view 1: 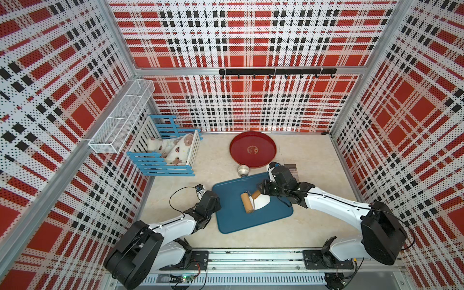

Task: Roll out the dumpling wrappers from the dough
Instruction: Flatten out the dough on the work surface.

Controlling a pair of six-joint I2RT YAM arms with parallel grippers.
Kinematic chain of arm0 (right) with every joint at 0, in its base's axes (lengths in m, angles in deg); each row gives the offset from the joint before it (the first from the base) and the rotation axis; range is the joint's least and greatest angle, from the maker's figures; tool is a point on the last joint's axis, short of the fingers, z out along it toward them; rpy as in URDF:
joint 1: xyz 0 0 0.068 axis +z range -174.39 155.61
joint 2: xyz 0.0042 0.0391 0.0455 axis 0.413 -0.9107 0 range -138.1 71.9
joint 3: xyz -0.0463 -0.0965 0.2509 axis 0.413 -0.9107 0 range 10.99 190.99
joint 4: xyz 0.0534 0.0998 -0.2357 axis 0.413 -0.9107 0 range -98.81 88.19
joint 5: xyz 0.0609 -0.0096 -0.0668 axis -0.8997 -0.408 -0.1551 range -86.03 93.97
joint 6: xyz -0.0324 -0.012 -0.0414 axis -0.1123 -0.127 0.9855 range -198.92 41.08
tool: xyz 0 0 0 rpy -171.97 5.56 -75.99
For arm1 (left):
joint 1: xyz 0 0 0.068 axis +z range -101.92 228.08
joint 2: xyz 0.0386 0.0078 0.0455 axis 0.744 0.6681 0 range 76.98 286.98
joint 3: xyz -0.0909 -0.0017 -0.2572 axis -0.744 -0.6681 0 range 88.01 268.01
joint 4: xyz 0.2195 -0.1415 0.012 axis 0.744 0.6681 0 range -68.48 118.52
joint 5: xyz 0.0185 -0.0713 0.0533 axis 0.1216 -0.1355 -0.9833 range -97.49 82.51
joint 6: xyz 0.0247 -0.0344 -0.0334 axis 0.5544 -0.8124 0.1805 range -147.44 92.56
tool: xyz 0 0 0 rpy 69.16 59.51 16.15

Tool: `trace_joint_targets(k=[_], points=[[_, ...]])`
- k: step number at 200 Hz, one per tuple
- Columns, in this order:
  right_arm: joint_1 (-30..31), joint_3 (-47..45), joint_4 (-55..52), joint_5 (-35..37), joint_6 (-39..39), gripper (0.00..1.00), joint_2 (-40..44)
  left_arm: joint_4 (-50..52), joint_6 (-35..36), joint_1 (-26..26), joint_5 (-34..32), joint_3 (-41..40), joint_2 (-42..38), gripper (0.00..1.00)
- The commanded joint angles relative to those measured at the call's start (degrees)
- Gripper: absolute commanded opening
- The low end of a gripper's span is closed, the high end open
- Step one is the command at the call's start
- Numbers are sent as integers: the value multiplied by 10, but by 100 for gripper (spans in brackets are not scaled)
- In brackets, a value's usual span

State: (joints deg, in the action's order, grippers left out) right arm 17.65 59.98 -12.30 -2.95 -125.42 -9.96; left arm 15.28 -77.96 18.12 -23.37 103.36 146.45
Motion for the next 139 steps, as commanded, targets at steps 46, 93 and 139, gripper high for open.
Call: trace_joint_targets(k=[46, 93, 139], points=[[29, -16, -149, 1, 34, 0, -50, 4, -30, 7, -18, -8, -23, 0], [39, 22, -148, -4, 32, 0, -66, 3, -28, 9, -17, -9, -28, 0], [48, 78, -97, -57, 25, 0, -59, 3, -26, 15, -17, -16, -35, 0]])
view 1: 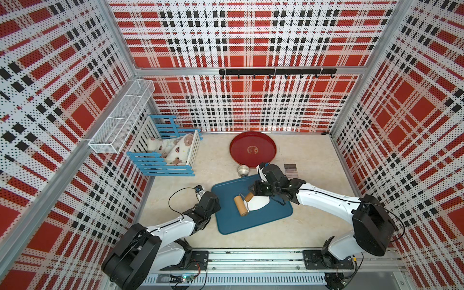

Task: Roll out the dumpling wrappers from the dough
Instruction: Flatten out the dough on the work surface.

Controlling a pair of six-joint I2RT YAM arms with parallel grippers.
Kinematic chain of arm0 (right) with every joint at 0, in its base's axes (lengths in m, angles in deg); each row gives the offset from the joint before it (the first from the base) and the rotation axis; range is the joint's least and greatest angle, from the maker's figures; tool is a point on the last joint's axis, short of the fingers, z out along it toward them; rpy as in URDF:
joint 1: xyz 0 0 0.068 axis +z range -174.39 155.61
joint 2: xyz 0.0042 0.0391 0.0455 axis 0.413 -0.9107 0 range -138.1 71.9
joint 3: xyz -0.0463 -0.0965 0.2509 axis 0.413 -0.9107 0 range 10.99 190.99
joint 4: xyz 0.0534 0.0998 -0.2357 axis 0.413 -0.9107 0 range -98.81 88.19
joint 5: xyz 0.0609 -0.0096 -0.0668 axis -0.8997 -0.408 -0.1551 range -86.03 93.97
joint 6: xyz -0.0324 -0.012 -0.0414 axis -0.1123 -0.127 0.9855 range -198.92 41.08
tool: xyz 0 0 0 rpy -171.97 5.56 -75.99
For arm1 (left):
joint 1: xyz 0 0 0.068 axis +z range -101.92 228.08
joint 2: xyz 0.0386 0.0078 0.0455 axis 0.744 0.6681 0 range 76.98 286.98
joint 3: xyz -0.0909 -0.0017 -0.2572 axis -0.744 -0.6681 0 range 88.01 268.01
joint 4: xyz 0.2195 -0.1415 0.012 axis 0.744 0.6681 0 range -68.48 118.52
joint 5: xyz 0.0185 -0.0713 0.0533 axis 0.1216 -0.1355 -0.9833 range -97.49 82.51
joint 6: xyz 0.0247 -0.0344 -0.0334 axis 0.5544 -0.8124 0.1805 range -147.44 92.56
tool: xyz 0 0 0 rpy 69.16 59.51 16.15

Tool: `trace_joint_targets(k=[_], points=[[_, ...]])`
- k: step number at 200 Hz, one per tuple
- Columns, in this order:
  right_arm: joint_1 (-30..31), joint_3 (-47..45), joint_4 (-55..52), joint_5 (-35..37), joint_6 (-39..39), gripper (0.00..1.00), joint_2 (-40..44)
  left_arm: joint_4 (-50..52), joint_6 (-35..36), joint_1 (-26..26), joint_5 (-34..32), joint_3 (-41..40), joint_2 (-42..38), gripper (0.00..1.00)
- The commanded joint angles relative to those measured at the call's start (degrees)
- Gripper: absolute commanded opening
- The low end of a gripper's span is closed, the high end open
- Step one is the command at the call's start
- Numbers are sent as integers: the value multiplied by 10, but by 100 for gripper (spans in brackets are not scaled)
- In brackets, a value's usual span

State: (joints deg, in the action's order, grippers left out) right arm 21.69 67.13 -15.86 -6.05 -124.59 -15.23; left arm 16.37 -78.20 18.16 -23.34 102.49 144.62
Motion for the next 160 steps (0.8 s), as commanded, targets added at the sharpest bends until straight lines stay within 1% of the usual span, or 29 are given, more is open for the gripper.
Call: trace_joint_targets(k=[1, 41, 70, 108, 140, 160], points=[[8, 8, -60, -26, 16, 0, -6, -8, -24, 15, -17, -7, -17, 0], [7, 87, -76, -2, 36, 0, 11, 6, -22, 18, -19, -5, -32, 0], [-1, 108, -93, 10, 47, 0, 22, 10, -20, 22, -21, -9, -46, 0], [-19, 94, -110, 49, 59, 0, 60, 1, 2, 24, 2, -6, -47, 0], [-66, 68, -138, 85, 84, 0, 94, -4, 18, 24, 25, -2, -40, 0], [-82, 48, -143, 119, 106, 0, 117, -9, 37, 19, 43, 3, -31, 0]])
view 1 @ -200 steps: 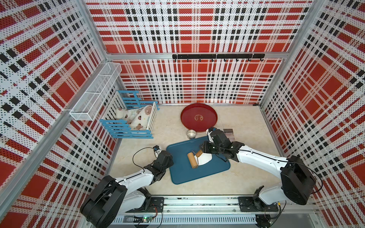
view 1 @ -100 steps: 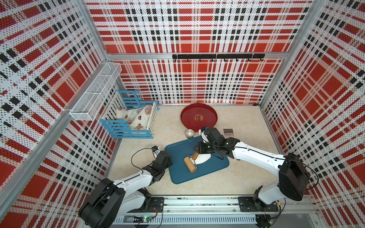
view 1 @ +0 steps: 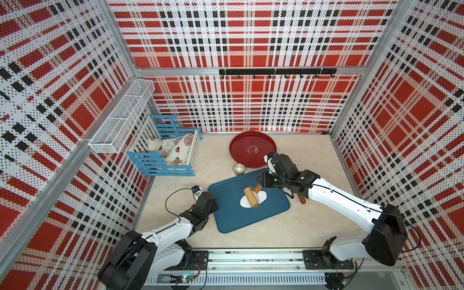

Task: Roll out the dumpling wrappers from the dough
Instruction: Flatten out the dough on the work surface.

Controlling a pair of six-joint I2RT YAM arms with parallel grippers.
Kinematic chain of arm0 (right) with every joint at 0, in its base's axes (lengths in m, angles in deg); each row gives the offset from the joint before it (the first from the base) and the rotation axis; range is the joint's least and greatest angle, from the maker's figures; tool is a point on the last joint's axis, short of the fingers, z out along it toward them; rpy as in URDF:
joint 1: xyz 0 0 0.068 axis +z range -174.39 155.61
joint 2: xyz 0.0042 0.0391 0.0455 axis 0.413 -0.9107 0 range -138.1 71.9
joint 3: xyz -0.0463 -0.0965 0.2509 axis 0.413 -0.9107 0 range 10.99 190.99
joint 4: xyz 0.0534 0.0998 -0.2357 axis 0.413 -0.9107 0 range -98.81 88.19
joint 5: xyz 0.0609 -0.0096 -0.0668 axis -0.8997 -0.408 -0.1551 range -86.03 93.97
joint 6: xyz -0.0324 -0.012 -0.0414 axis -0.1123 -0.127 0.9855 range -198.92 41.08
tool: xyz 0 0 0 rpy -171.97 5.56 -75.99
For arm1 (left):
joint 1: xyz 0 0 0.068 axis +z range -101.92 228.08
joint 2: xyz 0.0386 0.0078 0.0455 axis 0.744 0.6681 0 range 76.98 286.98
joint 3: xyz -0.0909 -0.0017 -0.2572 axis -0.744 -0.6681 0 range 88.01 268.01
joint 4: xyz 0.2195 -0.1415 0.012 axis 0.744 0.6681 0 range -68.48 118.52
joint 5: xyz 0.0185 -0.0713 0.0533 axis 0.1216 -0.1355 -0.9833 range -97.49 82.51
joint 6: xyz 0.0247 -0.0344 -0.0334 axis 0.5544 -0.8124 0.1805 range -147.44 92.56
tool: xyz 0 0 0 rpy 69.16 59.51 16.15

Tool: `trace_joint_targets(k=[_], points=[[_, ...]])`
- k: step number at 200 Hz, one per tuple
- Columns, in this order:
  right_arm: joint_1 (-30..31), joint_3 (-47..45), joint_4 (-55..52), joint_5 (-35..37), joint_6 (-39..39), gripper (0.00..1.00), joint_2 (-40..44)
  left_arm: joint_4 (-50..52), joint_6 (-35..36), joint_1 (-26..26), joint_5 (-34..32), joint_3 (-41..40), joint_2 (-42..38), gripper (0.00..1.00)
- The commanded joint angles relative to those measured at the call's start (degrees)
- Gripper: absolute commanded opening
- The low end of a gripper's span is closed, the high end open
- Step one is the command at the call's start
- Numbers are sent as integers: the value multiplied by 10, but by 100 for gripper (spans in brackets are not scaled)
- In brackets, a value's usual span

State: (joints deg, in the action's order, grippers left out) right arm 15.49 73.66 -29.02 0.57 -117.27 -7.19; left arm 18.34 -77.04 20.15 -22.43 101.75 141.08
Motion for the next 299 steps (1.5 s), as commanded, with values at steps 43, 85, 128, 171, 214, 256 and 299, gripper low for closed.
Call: trace_joint_targets(k=[43, 85, 128, 171, 214, 256, 299], points=[[-34, -61, 9, 77, 43, 0, 76, -25, 55, -32, 38, 38, 41, 0], [-36, -85, 9, 67, 30, 0, 77, -24, 58, -46, 25, 62, 80, 0], [-37, -112, -9, 74, 14, 0, 83, -23, 49, -46, 14, 65, 86, 0], [-39, -138, -21, 50, 11, 0, 77, -23, 44, -47, 9, 62, 83, 0], [-36, -175, 4, 17, -5, 0, 82, -25, 42, -45, 9, 61, 84, 0], [-17, -179, 9, 12, -19, 0, 69, -31, 39, -46, 9, 62, 89, 0], [7, -180, 12, 10, -37, 0, 41, -31, 37, -46, 8, 59, 87, 0]])
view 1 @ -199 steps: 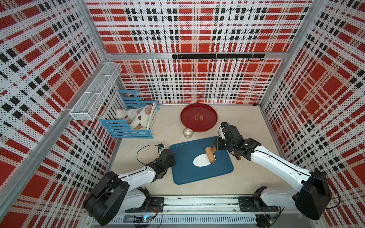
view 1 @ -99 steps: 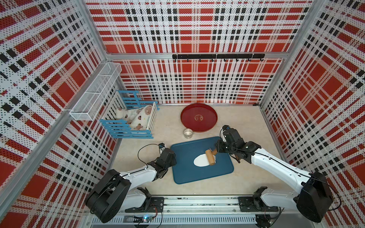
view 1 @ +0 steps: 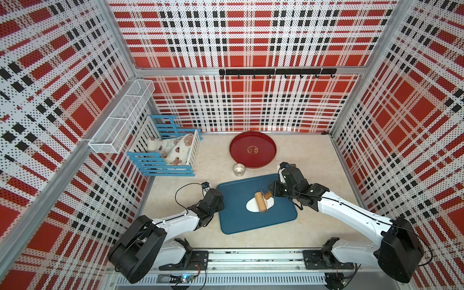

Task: Roll out the dumpling wrappers from the dough
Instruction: Flatten out the dough on the work surface.

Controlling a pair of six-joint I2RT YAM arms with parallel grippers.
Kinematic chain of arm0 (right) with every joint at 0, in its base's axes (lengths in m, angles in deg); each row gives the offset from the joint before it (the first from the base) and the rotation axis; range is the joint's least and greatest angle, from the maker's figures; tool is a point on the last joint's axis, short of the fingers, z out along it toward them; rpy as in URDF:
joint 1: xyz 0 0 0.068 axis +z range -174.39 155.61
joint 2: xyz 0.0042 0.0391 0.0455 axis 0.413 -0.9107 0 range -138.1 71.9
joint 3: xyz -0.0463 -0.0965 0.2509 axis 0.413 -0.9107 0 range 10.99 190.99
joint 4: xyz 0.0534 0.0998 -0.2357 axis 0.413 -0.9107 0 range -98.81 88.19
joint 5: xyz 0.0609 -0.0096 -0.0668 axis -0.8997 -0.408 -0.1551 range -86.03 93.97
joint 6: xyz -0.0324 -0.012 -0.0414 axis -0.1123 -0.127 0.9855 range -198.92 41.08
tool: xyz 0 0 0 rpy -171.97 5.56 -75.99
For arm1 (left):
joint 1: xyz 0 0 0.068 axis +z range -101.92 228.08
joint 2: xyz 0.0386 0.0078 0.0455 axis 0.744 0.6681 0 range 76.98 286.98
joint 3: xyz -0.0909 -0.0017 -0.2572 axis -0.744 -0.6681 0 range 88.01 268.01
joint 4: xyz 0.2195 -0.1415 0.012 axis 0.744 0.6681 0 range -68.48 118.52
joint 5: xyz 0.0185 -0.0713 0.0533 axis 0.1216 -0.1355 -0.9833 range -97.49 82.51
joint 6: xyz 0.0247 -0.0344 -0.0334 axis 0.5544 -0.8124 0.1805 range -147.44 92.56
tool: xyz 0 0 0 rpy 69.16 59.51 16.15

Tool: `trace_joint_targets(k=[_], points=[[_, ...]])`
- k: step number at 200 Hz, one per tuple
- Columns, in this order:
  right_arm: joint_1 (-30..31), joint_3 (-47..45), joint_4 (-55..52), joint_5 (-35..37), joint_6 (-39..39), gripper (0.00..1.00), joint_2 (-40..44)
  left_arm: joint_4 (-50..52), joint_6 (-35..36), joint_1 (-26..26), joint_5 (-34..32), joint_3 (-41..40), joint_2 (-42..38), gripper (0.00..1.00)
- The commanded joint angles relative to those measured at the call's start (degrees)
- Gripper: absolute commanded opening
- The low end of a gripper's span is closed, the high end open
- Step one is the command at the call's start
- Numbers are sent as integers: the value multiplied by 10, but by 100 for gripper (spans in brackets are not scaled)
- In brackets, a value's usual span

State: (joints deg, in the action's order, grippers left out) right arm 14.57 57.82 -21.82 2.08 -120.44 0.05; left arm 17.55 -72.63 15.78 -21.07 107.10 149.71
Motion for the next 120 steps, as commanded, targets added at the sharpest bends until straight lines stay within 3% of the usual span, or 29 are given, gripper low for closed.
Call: trace_joint_targets(k=[1, 120], points=[[17, -21, -60, -5, -6, 0, -32, -23, -7, -2, -6, 5, 0, 0], [54, -18, -53, -15, -24, 0, -91, -27, -6, 0, -7, -2, -7, 0]])
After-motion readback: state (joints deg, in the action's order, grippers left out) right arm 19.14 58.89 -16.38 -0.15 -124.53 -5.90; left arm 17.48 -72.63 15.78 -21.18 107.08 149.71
